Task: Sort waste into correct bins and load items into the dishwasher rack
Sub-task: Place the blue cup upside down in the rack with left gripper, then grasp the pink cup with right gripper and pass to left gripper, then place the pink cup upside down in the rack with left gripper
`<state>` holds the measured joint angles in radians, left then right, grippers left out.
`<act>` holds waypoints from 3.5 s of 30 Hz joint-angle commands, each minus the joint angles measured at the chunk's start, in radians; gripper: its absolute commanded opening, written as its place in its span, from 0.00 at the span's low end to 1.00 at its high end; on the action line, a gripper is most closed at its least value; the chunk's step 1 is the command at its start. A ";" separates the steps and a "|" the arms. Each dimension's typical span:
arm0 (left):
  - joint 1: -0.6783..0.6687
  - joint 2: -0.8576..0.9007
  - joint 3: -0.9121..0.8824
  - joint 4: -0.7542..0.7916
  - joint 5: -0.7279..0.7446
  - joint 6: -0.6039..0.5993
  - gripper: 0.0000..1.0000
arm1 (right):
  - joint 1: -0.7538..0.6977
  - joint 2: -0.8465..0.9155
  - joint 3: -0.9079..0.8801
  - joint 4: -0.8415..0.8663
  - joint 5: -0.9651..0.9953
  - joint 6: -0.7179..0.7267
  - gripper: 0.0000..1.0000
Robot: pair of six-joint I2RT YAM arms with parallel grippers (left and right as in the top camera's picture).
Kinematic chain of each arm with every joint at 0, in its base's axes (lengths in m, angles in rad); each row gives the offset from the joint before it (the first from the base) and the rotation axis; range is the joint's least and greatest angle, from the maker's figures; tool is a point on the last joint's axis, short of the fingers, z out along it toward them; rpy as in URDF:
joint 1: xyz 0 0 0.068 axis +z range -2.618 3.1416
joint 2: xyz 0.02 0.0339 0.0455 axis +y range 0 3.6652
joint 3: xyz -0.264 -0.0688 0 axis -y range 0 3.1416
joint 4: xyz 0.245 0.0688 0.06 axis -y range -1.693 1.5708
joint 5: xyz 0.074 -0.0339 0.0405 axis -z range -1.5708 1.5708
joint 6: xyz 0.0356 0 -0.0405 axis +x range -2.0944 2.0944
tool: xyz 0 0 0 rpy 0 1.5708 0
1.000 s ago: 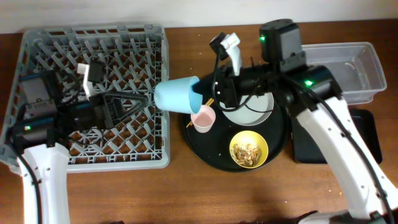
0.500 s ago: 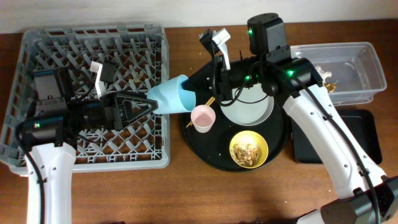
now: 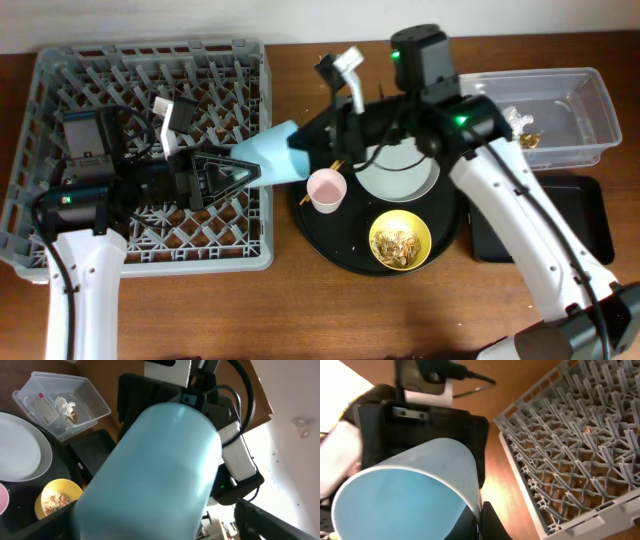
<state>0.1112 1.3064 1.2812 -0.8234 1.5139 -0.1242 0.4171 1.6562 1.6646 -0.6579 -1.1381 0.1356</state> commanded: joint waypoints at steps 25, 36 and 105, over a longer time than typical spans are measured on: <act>0.166 -0.032 0.051 -0.317 -1.416 -0.117 0.62 | -0.149 -0.045 0.006 -0.415 0.530 -0.053 0.61; 0.219 0.178 0.047 -0.254 -1.643 -0.246 0.62 | -0.149 -0.045 0.006 -0.447 0.549 -0.054 0.67; -0.267 0.189 0.344 -0.223 -0.091 0.253 0.55 | -0.090 -0.142 -0.187 0.277 -0.142 0.004 0.57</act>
<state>-0.1551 1.5070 1.6127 -1.0637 1.4574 0.1162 0.3233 1.5101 1.4750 -0.3813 -1.2591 0.1349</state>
